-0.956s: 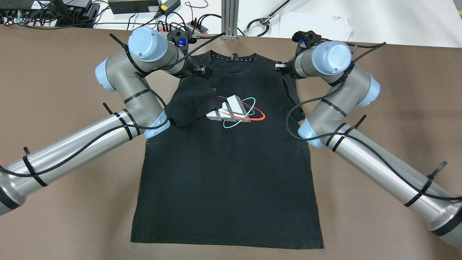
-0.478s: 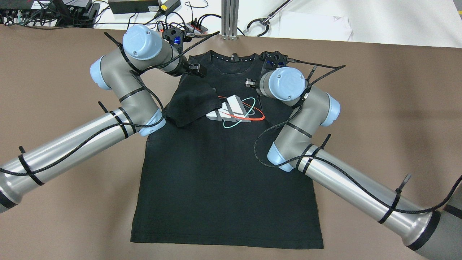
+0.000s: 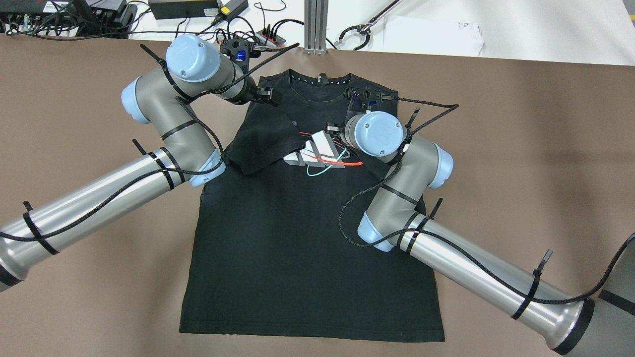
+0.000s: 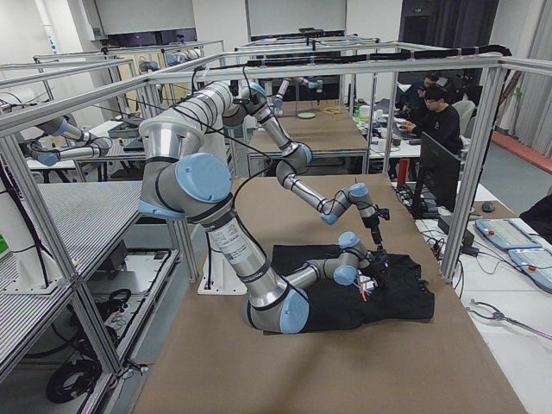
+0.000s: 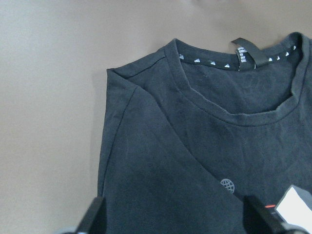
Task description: Fold clothes
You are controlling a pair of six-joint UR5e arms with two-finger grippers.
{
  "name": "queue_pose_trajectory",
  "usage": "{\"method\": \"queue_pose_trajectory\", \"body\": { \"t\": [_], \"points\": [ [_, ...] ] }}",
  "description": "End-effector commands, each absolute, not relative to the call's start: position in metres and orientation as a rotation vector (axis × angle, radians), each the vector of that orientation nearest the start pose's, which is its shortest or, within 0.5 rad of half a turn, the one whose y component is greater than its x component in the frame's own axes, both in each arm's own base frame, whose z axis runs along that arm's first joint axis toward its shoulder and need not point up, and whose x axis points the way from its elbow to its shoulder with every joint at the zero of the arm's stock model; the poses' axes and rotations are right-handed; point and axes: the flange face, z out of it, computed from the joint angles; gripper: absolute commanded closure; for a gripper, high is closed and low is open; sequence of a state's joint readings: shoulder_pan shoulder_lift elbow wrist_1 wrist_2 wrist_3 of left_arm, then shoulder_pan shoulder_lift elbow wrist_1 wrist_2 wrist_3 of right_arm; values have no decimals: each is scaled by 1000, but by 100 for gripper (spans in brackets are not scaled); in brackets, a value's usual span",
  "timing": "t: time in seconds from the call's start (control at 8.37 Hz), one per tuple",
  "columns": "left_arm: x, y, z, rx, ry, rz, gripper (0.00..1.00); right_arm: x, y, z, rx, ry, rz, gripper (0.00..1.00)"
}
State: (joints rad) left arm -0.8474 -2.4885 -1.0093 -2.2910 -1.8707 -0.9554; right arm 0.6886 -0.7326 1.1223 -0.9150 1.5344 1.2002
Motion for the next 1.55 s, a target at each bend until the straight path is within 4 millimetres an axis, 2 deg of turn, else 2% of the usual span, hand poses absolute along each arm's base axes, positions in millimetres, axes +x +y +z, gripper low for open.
{"method": "queue_pose_trajectory", "body": {
  "t": [0.0,0.24,0.36,0.48,0.6,0.72,0.84,0.96,1.08,1.2,1.31,1.43],
  "points": [
    [470,-692,225,530,1000,-46,0,-538,-627,254,562,-862,295,6],
    [461,-680,209,553,1033,-52,0,-516,-613,247,564,-842,276,5],
    [453,-660,222,557,1048,-45,0,-498,-597,249,552,-828,271,5],
    [434,-635,238,525,1089,-113,0,-475,-574,262,521,-841,257,5],
    [422,-604,249,445,1153,-234,0,-456,-539,283,491,-861,241,5],
    [428,-564,251,405,1196,-260,0,-446,-496,286,477,-906,221,5],
    [425,-528,265,357,1221,-274,0,-434,-457,304,409,-942,287,5],
    [418,-496,277,295,1245,-325,0,-430,-428,300,367,-989,322,5],
    [415,-453,286,258,1263,-364,0,-423,-398,317,304,-1000,372,6],
    [415,-401,293,244,1274,-370,0,-413,-372,335,256,-999,417,6],
    [421,-347,294,212,1294,-381,0,-404,-334,350,226,-1052,446,6],
    [432,-296,298,192,1298,-401,0,-400,-291,378,225,-1108,462,6]
  ]
}}
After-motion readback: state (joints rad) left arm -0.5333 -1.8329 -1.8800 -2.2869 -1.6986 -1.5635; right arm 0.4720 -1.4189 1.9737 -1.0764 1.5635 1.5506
